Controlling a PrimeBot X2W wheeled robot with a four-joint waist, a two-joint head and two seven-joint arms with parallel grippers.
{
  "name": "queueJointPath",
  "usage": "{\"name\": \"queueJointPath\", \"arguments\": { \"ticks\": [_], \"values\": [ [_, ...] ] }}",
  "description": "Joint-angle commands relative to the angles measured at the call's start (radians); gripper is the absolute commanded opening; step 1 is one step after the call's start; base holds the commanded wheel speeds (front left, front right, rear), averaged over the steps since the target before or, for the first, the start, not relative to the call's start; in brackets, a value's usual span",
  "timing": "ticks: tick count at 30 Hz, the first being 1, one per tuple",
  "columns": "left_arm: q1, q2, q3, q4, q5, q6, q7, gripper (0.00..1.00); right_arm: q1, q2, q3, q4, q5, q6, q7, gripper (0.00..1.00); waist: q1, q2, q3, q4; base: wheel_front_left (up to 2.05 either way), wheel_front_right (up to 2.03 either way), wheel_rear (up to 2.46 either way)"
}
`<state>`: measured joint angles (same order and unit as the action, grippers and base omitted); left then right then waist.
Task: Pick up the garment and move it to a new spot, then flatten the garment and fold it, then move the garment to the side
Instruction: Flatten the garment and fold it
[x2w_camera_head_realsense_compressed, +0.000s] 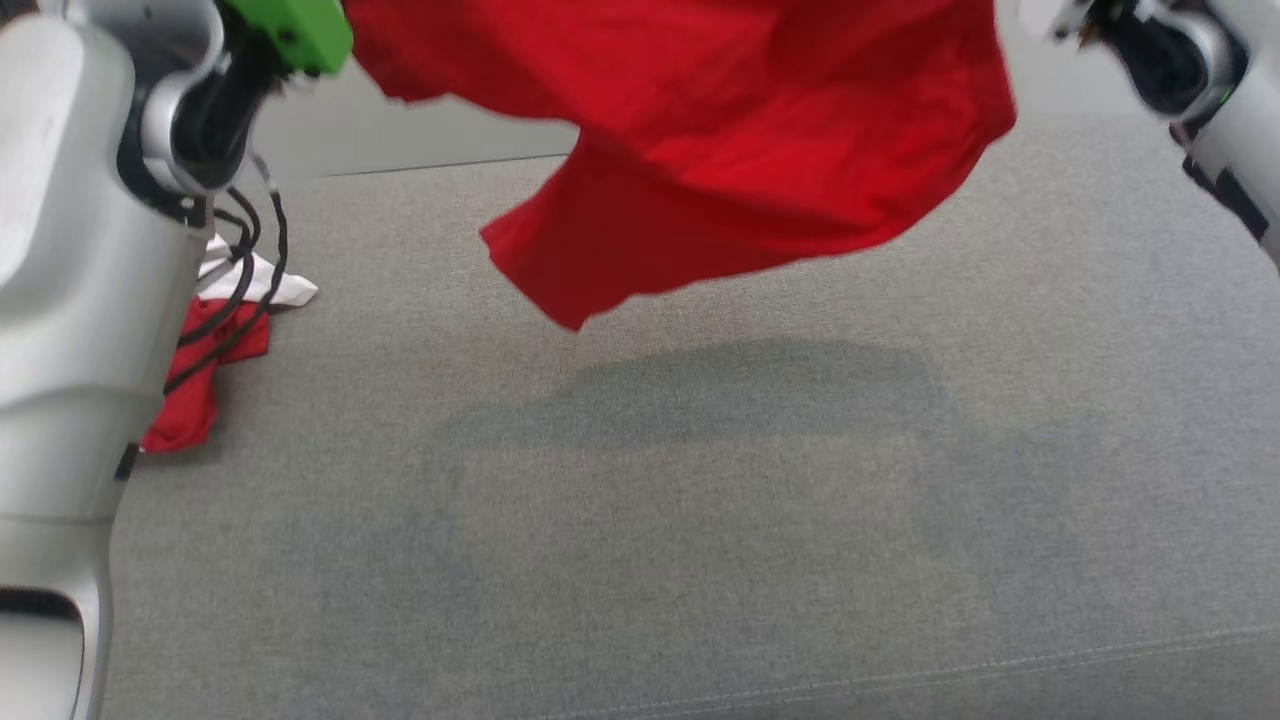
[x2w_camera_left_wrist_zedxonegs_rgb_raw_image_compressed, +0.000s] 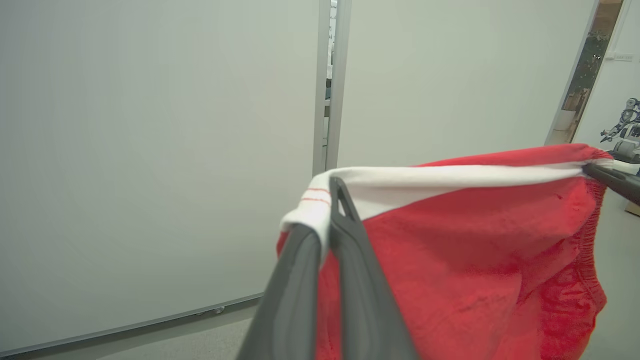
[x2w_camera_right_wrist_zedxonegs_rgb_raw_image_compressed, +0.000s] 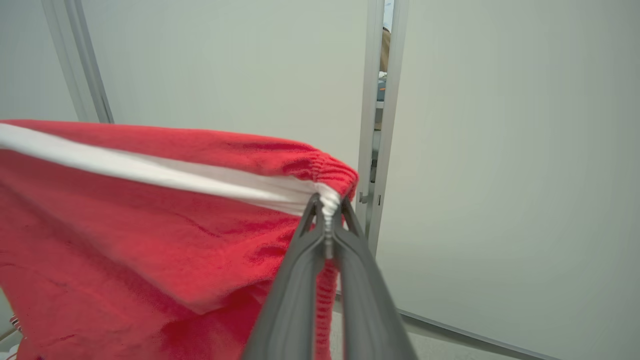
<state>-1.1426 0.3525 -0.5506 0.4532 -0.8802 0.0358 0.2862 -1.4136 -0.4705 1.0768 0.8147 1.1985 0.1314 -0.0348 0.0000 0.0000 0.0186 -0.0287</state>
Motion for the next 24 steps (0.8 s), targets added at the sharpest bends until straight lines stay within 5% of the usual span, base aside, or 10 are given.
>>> {"name": "queueJointPath", "arguments": {
  "ticks": [1, 9, 24],
  "values": [
    [-0.063, -0.019, 0.004, 0.037, 0.038, 0.008, -0.058, 0.0, -0.061, 0.019, -0.018, 0.057, -0.037, -0.002, -0.059, 0.0, 0.0, 0.0, 0.116, 0.043, 0.0, 0.0, 0.0],
    [-0.304, -0.108, -0.021, 0.232, 0.188, 0.008, -0.328, 0.0, -0.276, 0.106, -0.074, 0.297, -0.189, -0.002, -0.225, 0.0, 0.0, 0.0, 0.296, 0.105, 0.0, 0.0, 0.0],
    [-0.357, -0.206, -0.07, 0.489, 0.19, -0.097, -0.425, 0.0, -0.158, 0.142, -0.179, 0.334, -0.28, -0.002, -0.233, 0.0, 0.0, 0.0, 0.417, 0.132, 0.0, 0.0, 0.0]
  ]
}}
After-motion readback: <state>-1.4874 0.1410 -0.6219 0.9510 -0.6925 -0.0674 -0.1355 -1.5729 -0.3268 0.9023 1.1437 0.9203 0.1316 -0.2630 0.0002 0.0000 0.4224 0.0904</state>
